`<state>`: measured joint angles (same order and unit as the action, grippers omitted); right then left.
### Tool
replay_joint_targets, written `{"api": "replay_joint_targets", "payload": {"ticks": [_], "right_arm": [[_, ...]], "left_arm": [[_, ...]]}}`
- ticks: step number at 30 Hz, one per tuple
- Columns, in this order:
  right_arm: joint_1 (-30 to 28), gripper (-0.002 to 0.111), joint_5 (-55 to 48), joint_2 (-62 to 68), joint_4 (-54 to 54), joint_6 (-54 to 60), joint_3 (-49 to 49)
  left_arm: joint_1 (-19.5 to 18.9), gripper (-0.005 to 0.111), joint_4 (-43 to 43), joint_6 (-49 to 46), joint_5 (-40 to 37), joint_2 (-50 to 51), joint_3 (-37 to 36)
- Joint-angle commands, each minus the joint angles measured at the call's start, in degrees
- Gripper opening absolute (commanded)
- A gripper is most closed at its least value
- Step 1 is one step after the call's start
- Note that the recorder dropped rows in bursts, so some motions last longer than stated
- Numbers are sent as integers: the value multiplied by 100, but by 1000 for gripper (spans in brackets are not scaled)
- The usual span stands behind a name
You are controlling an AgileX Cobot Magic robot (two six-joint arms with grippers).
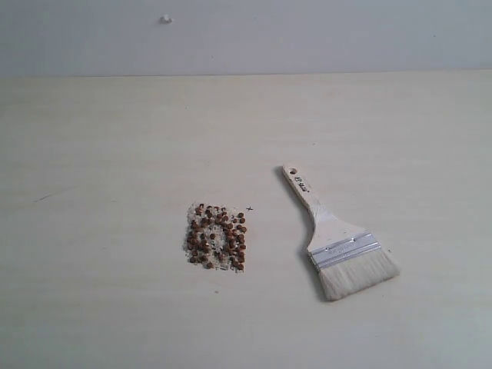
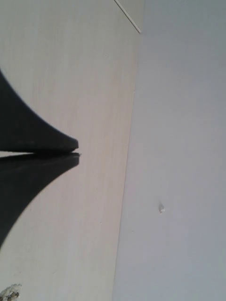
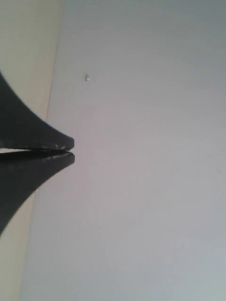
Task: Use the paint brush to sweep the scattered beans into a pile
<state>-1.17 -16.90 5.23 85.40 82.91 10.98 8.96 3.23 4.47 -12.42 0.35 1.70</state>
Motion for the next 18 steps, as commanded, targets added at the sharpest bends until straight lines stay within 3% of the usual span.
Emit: {"api": "replay_joint_targets", "payload": {"ticks": [1, 8, 10, 12, 16, 18], "right_arm": [[-49, 0, 57, -289, -543, 36, -72], [-49, 0, 239, -317, -791, 3, -86], [-49, 0, 273, -317, -1555, -553, -86], [-49, 0, 436, -317, -2981, -2020, -86], [-49, 0, 463, -317, -7109, -6623, -190], [-49, 0, 463, -317, -8153, -7894, -335]], "left_arm": [[32, 0, 48, 5, 1, -35, -12], [32, 0, 48, 5, 1, -35, -12], [32, 0, 48, 5, 1, -35, -12], [32, 0, 48, 5, 1, -35, -12], [32, 0, 48, 5, 1, -35, -12], [32, 0, 48, 5, 1, -35, -12]]}}
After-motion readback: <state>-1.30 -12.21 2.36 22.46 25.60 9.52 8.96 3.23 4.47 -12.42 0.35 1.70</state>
